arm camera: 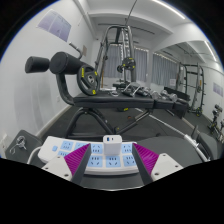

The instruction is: Unplug charger

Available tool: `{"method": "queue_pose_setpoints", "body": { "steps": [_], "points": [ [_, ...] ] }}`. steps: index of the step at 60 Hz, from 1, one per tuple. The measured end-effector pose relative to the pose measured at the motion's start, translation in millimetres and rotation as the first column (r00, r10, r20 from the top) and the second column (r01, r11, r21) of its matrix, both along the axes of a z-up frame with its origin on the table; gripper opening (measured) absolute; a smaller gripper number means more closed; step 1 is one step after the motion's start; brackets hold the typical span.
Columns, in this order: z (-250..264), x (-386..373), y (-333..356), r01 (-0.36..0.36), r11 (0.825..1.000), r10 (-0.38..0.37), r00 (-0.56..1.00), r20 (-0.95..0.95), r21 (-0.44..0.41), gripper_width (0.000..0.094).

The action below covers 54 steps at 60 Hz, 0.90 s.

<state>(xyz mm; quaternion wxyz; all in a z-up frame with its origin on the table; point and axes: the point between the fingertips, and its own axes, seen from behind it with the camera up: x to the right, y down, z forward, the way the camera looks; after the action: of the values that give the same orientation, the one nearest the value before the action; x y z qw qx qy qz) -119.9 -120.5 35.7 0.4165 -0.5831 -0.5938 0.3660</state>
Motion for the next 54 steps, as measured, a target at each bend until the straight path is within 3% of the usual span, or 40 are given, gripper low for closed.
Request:
{"method": "queue_pose_setpoints", "body": {
  "steps": [24, 27, 30, 32, 33, 36, 40, 47, 51, 54],
  "points": [
    [-18, -61, 11, 0.007, 0.999, -0.006, 1.000, 0.011, -0.046, 0.0834],
    [-19, -60, 8, 0.002, 0.999, -0.002, 1.000, 0.001, -0.049, 0.0754],
    [-18, -59, 5, -0.009, 0.999, 0.009, 1.000, 0.002, -0.034, 0.0321],
    [-18, -58, 4, -0.009, 1.000, 0.009, 1.000, 0.005, -0.023, 0.0317],
    [-18, -59, 3, -0.013, 1.000, 0.014, 1.000, 0.005, -0.011, 0.0258],
    [-17, -61, 2, -0.021, 1.000, 0.021, 1.000, 0.005, 0.011, 0.0224],
    [-12, -60, 2, -0.016, 0.999, 0.017, 1.000, 0.020, -0.040, 0.0213],
    [89, -59, 38, 0.035, 0.994, -0.049, 0.990, -0.133, -0.103, 0.0209],
    [121, -53, 63, 0.045, 0.989, -0.063, 0.990, -0.127, -0.143, 0.0210],
    [132, -49, 91, 0.064, 0.991, -0.077, 0.991, -0.106, -0.121, 0.0209]
  ]
}}
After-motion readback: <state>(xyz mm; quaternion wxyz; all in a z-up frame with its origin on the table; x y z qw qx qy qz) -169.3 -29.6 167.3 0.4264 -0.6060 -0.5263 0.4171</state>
